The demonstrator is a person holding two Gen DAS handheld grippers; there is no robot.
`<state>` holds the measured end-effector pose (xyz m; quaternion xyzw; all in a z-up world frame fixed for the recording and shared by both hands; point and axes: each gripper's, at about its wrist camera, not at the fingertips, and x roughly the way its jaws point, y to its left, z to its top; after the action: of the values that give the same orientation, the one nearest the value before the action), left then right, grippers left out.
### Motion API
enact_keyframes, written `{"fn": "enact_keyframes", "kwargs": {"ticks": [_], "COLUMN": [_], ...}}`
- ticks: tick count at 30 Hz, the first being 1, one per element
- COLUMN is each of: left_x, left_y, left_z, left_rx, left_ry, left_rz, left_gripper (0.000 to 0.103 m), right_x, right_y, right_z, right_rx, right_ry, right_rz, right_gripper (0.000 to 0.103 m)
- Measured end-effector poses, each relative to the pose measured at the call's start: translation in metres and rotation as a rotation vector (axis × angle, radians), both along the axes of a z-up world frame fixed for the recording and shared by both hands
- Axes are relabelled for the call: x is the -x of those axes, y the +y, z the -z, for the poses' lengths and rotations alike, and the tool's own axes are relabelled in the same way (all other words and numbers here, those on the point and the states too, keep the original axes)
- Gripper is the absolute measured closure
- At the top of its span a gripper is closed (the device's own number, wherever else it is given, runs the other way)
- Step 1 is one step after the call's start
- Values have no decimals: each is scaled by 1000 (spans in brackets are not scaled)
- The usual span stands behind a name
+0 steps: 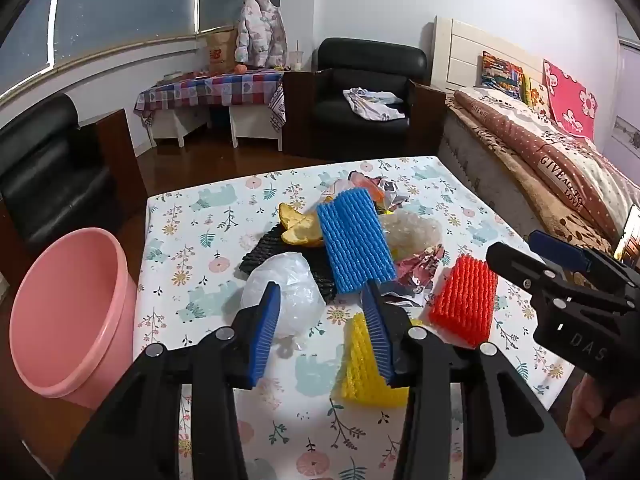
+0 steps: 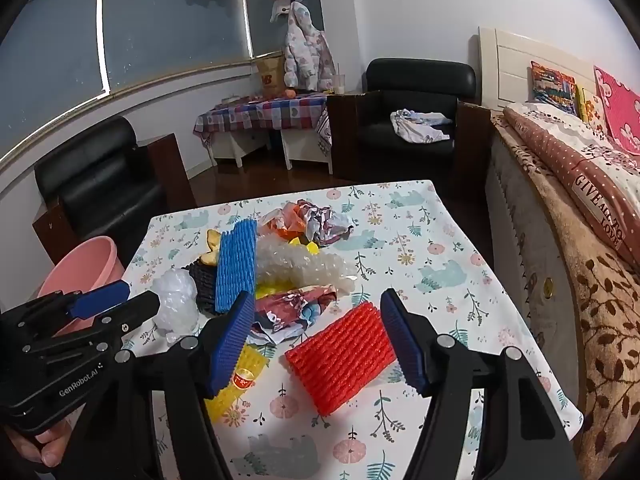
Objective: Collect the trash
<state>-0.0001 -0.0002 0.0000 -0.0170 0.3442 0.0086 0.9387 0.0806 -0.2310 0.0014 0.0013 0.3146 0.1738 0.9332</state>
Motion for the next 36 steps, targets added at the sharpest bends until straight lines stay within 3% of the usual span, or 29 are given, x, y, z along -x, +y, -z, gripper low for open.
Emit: {"fn": "enact_keyframes", "kwargs": {"ticks": [14,20,36], "left_x": [-2,-3,-5], "left_y": [9,20,21], "left_z": [5,9,13], "left_rx": [32,57,45], "left_ry": [14,33,41], "left_rz": [-25,-57,-73], "left_gripper": [60,60,60], "right_x": [-8,-8,-6], "right_y": [-2,-1,2], "right_z": [-7,5,9], "right_rx": [-1,-12,-13], "right_ry": [24,19,26], "right_rz": [22,16,-2], "right_gripper": [38,38,38]}}
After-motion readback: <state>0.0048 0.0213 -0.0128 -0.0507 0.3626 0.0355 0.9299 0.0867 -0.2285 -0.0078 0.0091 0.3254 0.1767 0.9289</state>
